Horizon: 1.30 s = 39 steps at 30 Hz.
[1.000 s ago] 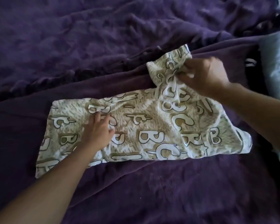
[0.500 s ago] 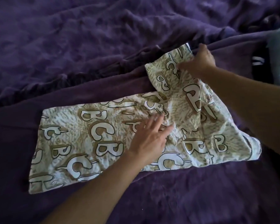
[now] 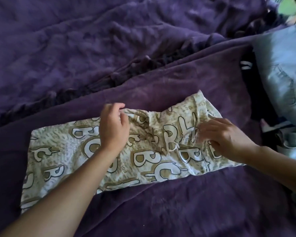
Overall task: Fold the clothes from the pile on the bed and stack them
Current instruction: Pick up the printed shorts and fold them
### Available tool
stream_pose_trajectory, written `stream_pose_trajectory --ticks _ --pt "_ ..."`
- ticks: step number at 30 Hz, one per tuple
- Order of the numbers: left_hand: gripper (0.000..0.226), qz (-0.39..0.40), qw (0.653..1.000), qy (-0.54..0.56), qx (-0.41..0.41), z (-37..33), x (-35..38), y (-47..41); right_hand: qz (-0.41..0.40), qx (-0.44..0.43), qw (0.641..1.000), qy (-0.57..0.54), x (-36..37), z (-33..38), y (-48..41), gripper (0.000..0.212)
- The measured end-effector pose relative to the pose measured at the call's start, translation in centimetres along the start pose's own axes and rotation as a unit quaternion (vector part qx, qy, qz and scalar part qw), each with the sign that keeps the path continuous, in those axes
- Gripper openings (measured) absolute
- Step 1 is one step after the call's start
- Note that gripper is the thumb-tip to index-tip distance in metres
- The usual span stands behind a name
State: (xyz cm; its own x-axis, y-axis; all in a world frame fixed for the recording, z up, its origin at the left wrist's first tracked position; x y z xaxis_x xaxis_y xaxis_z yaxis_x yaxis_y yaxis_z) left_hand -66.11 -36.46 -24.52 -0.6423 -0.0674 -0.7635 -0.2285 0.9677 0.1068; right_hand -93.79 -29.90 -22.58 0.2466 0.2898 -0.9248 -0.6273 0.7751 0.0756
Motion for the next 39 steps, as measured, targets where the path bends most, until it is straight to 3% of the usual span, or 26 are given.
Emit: stream_pose_trajectory --ticks 2,4,6,8,9,11,13,15,17,19,23,24,26,29,32,34,36,39 --pt "0.029 0.005 0.989 -0.042 0.139 -4.4 1.2 1.4 -0.092 0.089 0.992 -0.014 -1.5 -2.1 0.9 0.028" --pt "0.037 0.052 0.96 -0.093 0.261 -7.9 4.4 4.3 -0.157 0.236 0.959 -0.024 -2.4 -5.3 2.2 0.022" --pt "0.051 0.176 0.918 -0.166 0.315 -8.7 9.4 8.4 -0.137 0.395 0.905 -0.081 -1.3 -8.6 3.9 0.052" --pt "0.068 0.3 0.862 -0.265 0.31 -5.9 14.1 12.3 -0.094 0.486 0.855 -0.156 0.7 -10.0 4.7 0.085" --pt "0.07 0.335 0.841 -0.303 0.298 -4.3 15.5 13.5 -0.071 0.498 0.849 -0.165 1.6 -10.1 4.6 0.096" --pt "0.067 0.347 0.834 -0.319 0.286 -2.9 16.3 14.2 -0.019 0.498 0.857 -0.134 3.3 -10.2 3.8 0.103" --pt "0.067 0.326 0.854 -0.285 0.288 -3.0 16.0 13.8 0.015 0.475 0.876 -0.086 4.4 -10.9 3.2 0.079" --pt "0.074 0.319 0.872 -0.236 0.287 -3.6 15.6 13.4 0.001 0.453 0.886 -0.097 4.3 -12.4 3.5 0.048" --pt "0.079 0.335 0.872 -0.224 0.277 -3.9 15.8 13.3 -0.013 0.444 0.887 -0.123 4.3 -14.0 4.2 0.038" --pt "0.079 0.355 0.874 -0.221 0.249 -4.1 16.5 13.2 -0.02 0.449 0.884 -0.129 4.4 -14.6 4.4 0.044" --pt "0.061 0.278 0.918 -0.158 0.233 -7.0 15.4 12.2 -0.057 0.477 0.842 -0.246 4.3 -14.5 6.5 0.066" --pt "0.051 0.264 0.917 -0.157 0.254 -7.9 15.5 12.4 -0.045 0.479 0.829 -0.285 4.3 -14.2 7.7 0.068" --pt "0.039 0.32 0.894 -0.176 0.259 -8.5 17.3 13.1 0.005 0.481 0.8 -0.357 4.7 -13.4 10.1 0.062" --pt "0.032 0.476 0.872 -0.088 0.069 -7.7 19.4 12.4 0.036 0.453 0.757 -0.47 4.5 -11.3 11.9 0.057" --pt "0.027 0.47 0.866 0.113 -0.126 -7.0 17.5 9.7 0.01 0.374 0.72 -0.584 2.3 -7.2 9.7 0.05" --pt "0.034 0.455 0.824 0.229 -0.247 -5.0 15.1 8.9 0.011 0.303 0.704 -0.642 0.3 -2.8 6.7 0.052" --pt "0.035 0.426 0.781 0.318 -0.327 -2.5 11.5 8.3 0.016 0.261 0.725 -0.638 -0.9 1.6 3.7 0.053" --pt "0.038 0.312 0.795 0.353 -0.381 3.7 4.3 6.0 0.026 0.249 0.797 -0.55 -0.3 7.0 -1.4 0.053"
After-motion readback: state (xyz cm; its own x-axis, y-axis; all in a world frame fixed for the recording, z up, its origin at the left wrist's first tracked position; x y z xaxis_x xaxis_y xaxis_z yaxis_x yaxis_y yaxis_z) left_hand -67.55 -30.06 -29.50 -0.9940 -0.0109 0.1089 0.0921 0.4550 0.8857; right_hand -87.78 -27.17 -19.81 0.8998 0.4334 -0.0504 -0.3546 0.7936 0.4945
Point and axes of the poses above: each hand's wrist, its own y-axis away from the middle knuckle, its own x-axis out of the palm, z = x × y, the point moved 10 cm from there along -y, towards the middle knuckle, and after that the axes turned 6 degrees about -x, right-handed, at the moved point
